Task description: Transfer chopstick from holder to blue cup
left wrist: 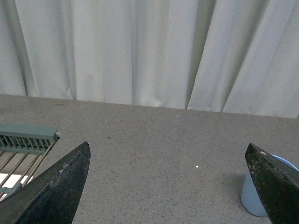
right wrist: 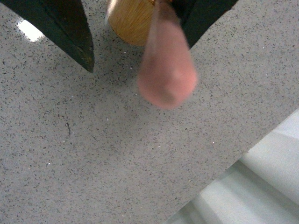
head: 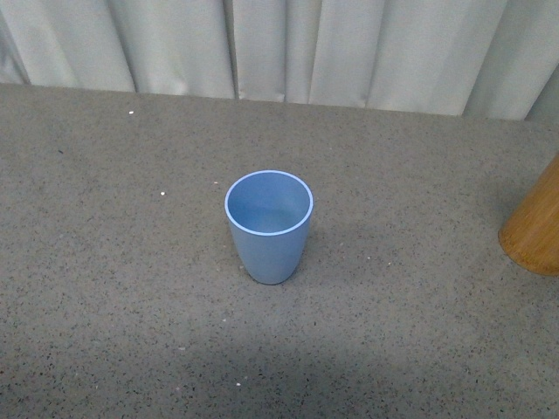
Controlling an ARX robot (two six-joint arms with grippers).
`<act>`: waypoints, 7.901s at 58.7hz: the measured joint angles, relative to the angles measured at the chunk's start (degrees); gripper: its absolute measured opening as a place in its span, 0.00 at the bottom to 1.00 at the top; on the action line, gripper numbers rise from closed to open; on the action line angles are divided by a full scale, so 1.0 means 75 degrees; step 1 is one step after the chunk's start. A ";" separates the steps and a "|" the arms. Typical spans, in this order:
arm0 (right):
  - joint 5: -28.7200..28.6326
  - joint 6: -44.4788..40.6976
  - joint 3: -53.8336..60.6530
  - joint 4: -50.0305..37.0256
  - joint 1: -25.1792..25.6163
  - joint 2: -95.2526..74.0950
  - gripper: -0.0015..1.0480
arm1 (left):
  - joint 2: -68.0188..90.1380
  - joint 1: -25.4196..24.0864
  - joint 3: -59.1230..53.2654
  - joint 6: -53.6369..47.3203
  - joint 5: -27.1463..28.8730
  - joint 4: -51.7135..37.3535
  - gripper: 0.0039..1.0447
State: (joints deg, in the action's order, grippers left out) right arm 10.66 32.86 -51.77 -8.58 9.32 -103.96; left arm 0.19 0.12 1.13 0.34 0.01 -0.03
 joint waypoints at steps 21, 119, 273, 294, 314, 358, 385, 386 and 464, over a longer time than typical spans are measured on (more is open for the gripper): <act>0.0017 0.0023 -0.0006 -0.0108 -0.0044 0.0460 0.02 | 0.0000 0.0000 0.0000 0.0000 -0.0003 0.0000 0.94; -0.0638 0.1903 0.0734 -0.3244 -0.3471 0.1591 0.02 | 0.0000 0.0000 0.0000 -0.0003 -0.0003 0.0000 0.94; -0.0909 0.2422 0.1545 -0.3561 -0.4138 0.1230 0.02 | 0.0000 0.0000 0.0000 -0.0006 0.0000 0.0000 0.94; -0.0918 0.2422 0.1542 -0.3509 -0.4191 0.1058 0.02 | 0.0000 0.0000 0.0000 -0.0006 -0.0003 0.0000 0.94; -0.0912 0.2419 0.1448 -0.3506 -0.4205 0.0965 0.02 | 0.0000 0.0000 0.0000 -0.0006 0.0000 0.0000 0.94; -0.0478 0.1979 0.1052 -0.3092 -0.4284 0.0775 0.81 | 0.0000 0.0000 0.0000 -0.0006 0.0000 0.0000 0.94; 0.0641 -0.3649 0.4546 -0.7449 -0.3366 0.3022 0.42 | 0.0000 0.0000 0.0000 -0.0009 0.0000 0.0000 0.94; 0.0621 -0.3713 0.4657 -0.7478 -0.3325 0.3115 0.41 | 0.0000 0.0000 0.0000 -0.0009 -0.0003 0.0000 0.94; -0.1431 -0.4360 0.6878 0.1131 -0.1262 1.3828 0.64 | -0.0003 0.0000 0.0000 -0.0009 -0.0003 0.0000 0.94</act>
State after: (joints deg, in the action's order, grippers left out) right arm -0.08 0.16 -0.19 -0.10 -0.14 -0.25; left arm 0.16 0.12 1.13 0.27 -0.01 -0.03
